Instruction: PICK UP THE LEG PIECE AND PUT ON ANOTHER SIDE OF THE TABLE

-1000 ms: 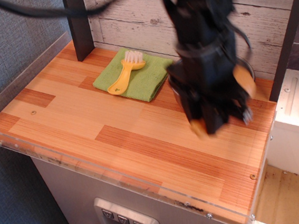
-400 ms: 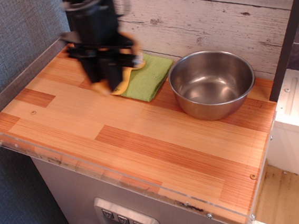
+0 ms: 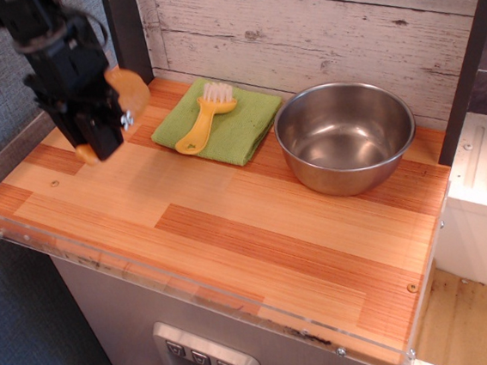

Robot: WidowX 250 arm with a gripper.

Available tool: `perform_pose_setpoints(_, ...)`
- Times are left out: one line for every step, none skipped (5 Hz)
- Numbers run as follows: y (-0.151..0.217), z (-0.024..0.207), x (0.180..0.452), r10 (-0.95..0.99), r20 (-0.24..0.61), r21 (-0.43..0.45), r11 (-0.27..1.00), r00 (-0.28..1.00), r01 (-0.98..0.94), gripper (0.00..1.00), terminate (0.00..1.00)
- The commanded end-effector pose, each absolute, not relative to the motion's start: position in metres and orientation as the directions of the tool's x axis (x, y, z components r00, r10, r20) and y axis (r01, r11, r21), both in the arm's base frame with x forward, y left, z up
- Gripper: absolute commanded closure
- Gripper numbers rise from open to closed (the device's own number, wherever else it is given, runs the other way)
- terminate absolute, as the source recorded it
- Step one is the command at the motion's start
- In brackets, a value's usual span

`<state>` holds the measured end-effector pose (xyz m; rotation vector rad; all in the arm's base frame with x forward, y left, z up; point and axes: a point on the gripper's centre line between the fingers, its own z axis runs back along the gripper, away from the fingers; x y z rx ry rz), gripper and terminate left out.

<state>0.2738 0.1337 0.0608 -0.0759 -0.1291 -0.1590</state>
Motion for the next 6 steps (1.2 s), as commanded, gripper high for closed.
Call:
perform_pose_setpoints(0.164,0.055,0.271,-0.148,0.084,0.123,0.983,0.985,0.137,1.0,0.0)
perform_pose_setpoints(0.173,0.043,0.271,-0.109,0.051,0.157,0.983,0.993,0.1,1.0,0.0)
perform_pose_setpoints(0.186,0.034,0.267,-0.07,0.033,0.142,0.988,0.997,0.064,1.0,0.0)
perform_pose_setpoints(0.195,0.028,0.263,-0.067,0.026,0.121,0.991,0.997,0.063,1.0,0.0)
perform_pose_setpoints(0.197,0.026,0.263,-0.089,0.017,0.098,0.991,0.996,0.087,0.0,0.0)
perform_pose_setpoints(0.193,0.031,0.263,-0.124,0.028,0.106,0.987,0.992,0.121,0.0,0.0)
